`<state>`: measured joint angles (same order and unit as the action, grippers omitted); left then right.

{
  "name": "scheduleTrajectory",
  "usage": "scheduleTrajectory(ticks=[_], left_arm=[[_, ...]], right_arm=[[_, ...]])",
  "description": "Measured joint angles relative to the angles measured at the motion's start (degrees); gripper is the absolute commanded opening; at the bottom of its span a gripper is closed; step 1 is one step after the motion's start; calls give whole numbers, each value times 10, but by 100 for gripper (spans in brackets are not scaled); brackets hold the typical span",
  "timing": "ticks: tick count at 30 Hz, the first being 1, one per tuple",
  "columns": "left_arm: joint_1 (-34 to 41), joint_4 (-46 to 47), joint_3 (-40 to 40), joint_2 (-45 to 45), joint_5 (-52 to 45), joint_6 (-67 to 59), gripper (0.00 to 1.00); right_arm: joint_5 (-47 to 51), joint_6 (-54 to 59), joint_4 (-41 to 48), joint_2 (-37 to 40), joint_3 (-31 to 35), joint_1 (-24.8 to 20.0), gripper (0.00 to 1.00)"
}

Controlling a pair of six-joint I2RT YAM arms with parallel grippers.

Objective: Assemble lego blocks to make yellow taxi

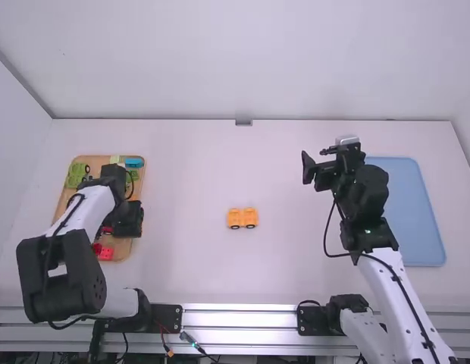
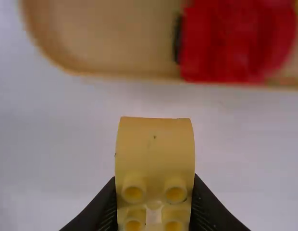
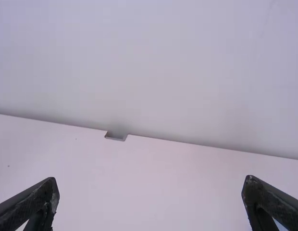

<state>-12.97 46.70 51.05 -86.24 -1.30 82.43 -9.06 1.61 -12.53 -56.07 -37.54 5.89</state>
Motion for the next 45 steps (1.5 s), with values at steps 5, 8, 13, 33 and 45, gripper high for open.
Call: scheduleTrajectory(ticks=[5, 8, 13, 33, 45], left_arm=[[110, -33, 5, 0, 15, 73, 2], [176, -60, 5, 0, 40, 115, 2], [293, -93, 5, 0, 79, 183, 2], [331, -134, 76, -159, 35, 271, 2], [331, -141, 104, -210, -16, 271, 2]], right_arm=[[0, 2, 4, 0, 0, 0, 99], [0, 2, 8, 0, 0, 0, 99], [1, 1, 12, 0, 0, 0, 99], [2, 2, 11, 0, 0, 0, 99], [1, 0, 12, 0, 0, 0, 99]])
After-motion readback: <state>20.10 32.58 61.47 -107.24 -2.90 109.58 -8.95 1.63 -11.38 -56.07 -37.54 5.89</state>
